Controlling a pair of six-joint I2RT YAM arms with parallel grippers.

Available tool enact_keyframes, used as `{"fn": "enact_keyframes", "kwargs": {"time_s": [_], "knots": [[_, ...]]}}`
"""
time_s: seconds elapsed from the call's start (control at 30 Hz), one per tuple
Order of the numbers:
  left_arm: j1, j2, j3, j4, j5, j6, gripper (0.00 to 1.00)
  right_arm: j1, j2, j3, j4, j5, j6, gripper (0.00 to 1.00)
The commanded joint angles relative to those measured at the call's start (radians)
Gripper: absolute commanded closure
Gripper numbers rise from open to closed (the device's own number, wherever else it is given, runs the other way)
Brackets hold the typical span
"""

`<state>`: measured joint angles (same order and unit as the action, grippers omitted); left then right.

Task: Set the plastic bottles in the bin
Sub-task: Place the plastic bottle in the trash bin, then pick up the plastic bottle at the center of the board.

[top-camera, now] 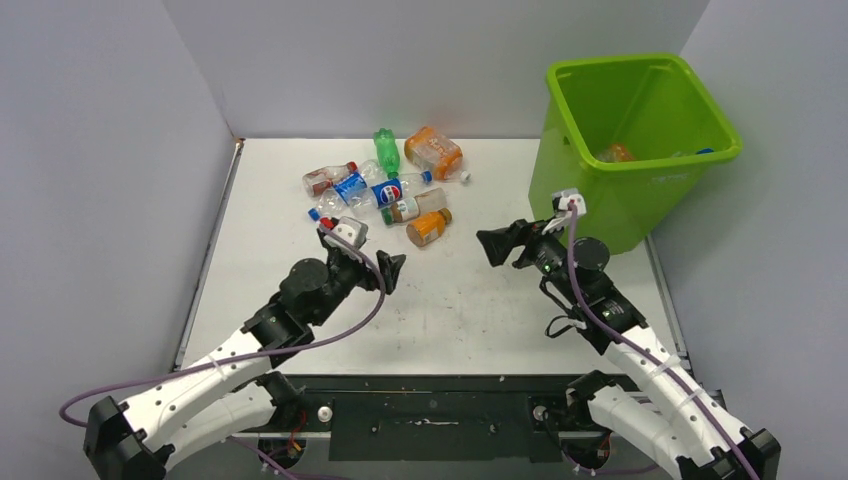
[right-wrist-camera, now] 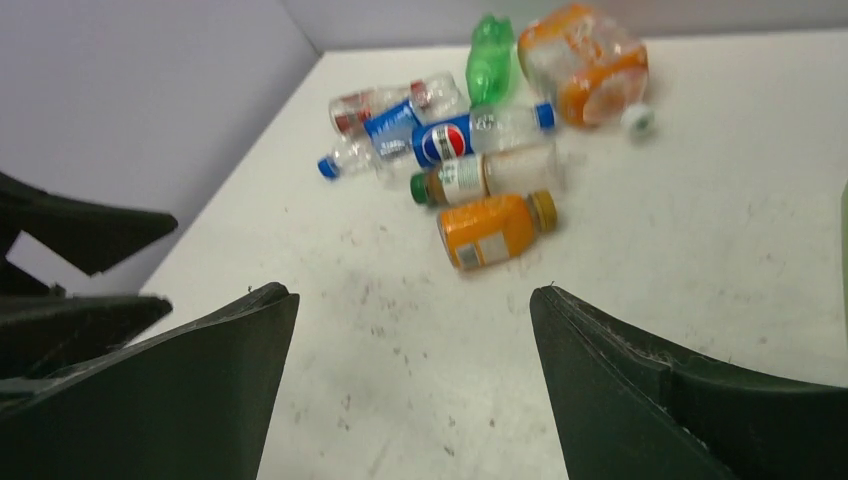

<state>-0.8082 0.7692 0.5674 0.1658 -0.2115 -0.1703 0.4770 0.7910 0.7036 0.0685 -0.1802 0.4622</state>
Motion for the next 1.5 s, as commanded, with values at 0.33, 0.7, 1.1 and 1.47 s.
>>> {"fn": "enact_keyframes", "kwargs": {"time_s": [0.33,0.7,1.1,1.47], "knots": [[0.067,0.628,0.477,-0.409,-0.041,-0.061,0.04,0.088,-0.255,-0.355,0.020,0.116,0.108,0.10],[0.033,1.185,1.101,-0.814,-0.128,0.206,0.04,0.097,-0.534,-0.532,-0.163,0.118,0.199,0.10],[0.068,1.378,1.303,-0.852,-0.158,0.295,0.04,0.099,-0.546,-0.577,-0.171,0.081,0.216,0.10],[0.110,1.466,1.356,-0.849,-0.026,0.274,0.00,0.100,-0.520,-0.549,-0.156,0.074,0.215,0.10]]}}
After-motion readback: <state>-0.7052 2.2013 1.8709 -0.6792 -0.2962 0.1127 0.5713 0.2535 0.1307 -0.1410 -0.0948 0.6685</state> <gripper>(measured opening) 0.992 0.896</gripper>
